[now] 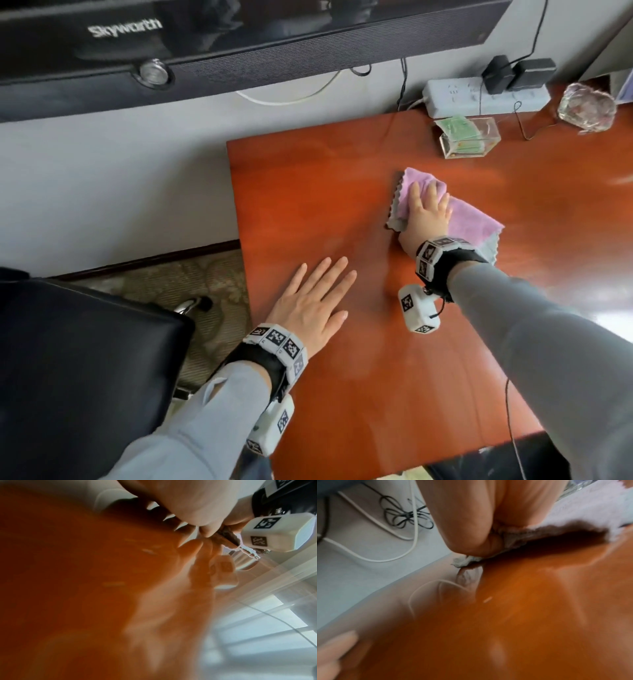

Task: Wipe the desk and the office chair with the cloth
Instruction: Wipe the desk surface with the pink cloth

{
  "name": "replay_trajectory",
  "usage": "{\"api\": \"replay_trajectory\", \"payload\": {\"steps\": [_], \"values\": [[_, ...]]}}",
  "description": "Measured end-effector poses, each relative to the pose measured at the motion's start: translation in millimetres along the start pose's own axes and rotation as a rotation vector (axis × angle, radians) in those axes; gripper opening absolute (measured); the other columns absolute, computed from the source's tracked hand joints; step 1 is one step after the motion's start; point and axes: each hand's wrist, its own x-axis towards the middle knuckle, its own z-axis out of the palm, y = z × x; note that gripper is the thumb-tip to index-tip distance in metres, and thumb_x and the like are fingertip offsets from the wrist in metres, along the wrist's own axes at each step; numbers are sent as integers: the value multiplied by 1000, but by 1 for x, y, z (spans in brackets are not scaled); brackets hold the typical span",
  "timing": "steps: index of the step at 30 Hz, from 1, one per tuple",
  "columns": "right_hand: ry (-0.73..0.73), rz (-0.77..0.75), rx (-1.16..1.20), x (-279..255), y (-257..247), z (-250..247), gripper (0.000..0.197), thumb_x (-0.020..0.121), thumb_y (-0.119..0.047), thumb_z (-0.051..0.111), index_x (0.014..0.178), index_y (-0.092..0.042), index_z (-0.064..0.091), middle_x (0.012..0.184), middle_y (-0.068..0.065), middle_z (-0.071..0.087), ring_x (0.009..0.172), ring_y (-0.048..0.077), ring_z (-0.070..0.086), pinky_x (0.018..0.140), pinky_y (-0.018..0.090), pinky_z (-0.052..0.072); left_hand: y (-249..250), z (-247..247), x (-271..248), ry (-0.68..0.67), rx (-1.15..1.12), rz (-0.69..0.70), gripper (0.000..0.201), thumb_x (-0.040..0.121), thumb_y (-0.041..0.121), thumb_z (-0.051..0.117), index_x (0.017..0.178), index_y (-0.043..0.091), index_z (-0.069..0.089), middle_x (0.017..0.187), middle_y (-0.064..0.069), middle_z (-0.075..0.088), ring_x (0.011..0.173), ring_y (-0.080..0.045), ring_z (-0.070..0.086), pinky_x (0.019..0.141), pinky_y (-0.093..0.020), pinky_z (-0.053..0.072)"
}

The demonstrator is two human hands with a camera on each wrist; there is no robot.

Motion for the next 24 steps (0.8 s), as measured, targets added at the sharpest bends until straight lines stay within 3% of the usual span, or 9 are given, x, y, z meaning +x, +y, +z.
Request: {"api": "replay_trajectory", "payload": {"steps": [6,10,13,15,16,17,19,21,24], "values": [[-96,-129,31,-55,-105,35,93,86,-14,62,157,-17,3,163,12,-12,147,45,-11,121,54,3,-54,-3,-52,-38,27,-34,70,99,51,17,160,19,5,167,1,-6,154,-17,2,124,-45,11],[-211,-323,41,-77,-180,50,85,84,-8,61,156,-17,16,163,11,-3,147,45,-7,119,57,9,-66,-6,-64,-137,67,25,72,97,47,10,158,11,-4,166,-7,-10,154,-24,-9,124,-45,-3],[-410,-416,65,-79,-230,44,86,82,0,58,156,-21,19,163,11,5,148,37,11,115,46,26,-66,-16,-73,-143,10,66,68,98,44,17,159,15,7,167,-6,7,154,-23,-6,124,-41,-8],[-340,-433,129,-79,-245,37,79,86,1,58,155,-11,23,160,13,17,145,32,24,112,39,29,-66,-26,-80,-70,-206,24,65,102,37,42,155,16,11,162,-3,23,153,-19,11,124,-31,0],[-280,-418,165,-77,-245,32,77,87,4,57,155,-7,21,162,13,15,147,31,19,115,35,25,-66,-29,-80,-70,-275,20,65,101,36,45,154,18,12,160,-2,27,151,-18,16,124,-28,3],[-235,-391,188,-73,-240,29,80,88,6,56,156,-7,16,164,12,7,150,30,11,117,31,19,-68,-28,-77,-51,-245,48,63,101,42,36,156,18,16,160,-2,28,152,-18,15,124,-29,1],[-162,-310,210,-58,-219,24,88,88,5,57,157,-12,7,164,9,-5,151,30,0,117,26,9,-71,-18,-63,-90,-36,122,76,96,55,15,158,13,18,166,-9,11,154,-23,-2,125,-38,-4],[-89,-194,196,-37,-189,21,97,86,-8,69,157,-10,3,164,11,-6,151,33,-2,118,28,3,-72,-10,-47,-138,35,68,80,98,57,24,158,5,13,165,-13,-12,153,-26,-12,125,-45,0],[-8,-40,92,-5,-141,20,100,84,-18,72,154,2,3,162,21,1,149,39,-1,123,41,3,-71,-14,-22,-78,54,44,83,101,57,27,157,11,-14,161,-11,-29,151,-24,-21,124,-45,-4]]}}
